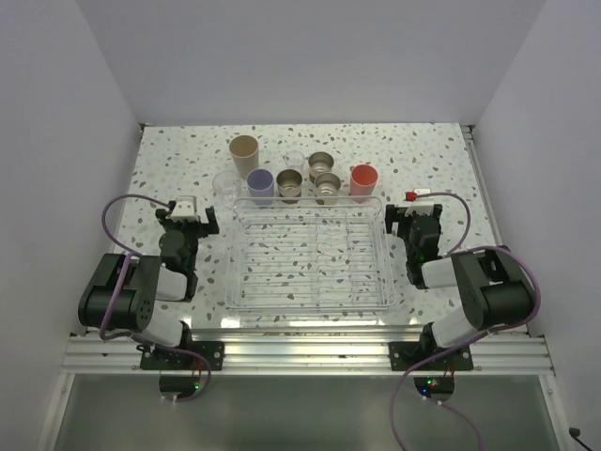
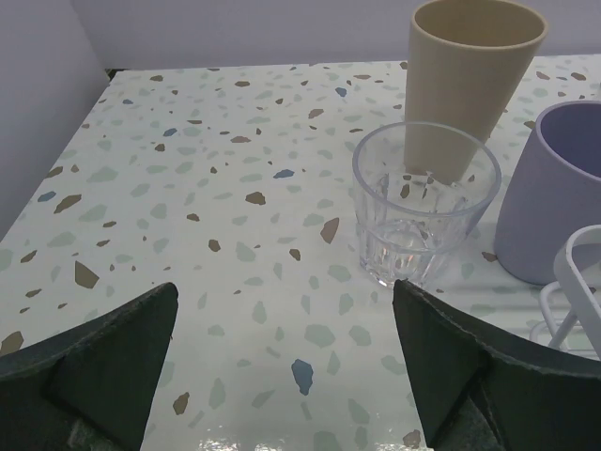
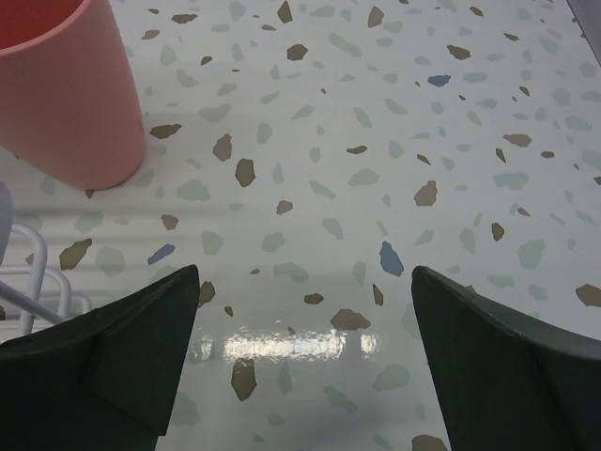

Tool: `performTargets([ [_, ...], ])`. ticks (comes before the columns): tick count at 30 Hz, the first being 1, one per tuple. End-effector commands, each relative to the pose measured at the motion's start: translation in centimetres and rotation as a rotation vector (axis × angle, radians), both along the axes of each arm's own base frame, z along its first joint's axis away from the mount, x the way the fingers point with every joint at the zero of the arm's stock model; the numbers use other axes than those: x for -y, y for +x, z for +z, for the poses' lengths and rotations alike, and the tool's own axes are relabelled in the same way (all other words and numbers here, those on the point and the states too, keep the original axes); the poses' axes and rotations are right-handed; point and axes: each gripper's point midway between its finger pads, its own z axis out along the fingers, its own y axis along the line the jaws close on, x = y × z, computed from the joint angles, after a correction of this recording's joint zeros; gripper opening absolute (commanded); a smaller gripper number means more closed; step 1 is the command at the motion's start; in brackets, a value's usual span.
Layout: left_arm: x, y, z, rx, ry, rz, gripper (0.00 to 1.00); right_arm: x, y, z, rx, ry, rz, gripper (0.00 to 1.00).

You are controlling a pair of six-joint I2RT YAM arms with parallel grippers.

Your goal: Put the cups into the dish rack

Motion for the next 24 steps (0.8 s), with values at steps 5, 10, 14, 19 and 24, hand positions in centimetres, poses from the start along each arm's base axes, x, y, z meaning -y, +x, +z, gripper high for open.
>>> performTargets([
  [5, -0.5, -0.1, 0.4, 0.019, 0.024, 0.015, 1.00, -0.2, 0.9, 1.6, 0.059, 0.019, 0.002, 0.98],
  [10, -0.5, -0.1, 0.4, 0.020, 0.024, 0.015, 1.00, -0.2, 0.9, 1.6, 0.057, 0.019, 0.003, 0.98],
  [14, -0.5, -0.1, 0.4, 0.020, 0.024, 0.015, 1.00, -0.2, 0.9, 1.5, 0.054, 0.019, 0.003, 0.98],
  [19, -0.5, -0.1, 0.4, 0.020, 0.024, 0.015, 1.00, -0.2, 1.0, 1.6, 0.056, 0.023, 0.004, 0.98],
  [24, -0.5, -0.1, 0.4, 0.019, 0.024, 0.015, 1.00, 1.9, 1.3, 3.6, -0.023, 0.015, -0.141, 0.98],
])
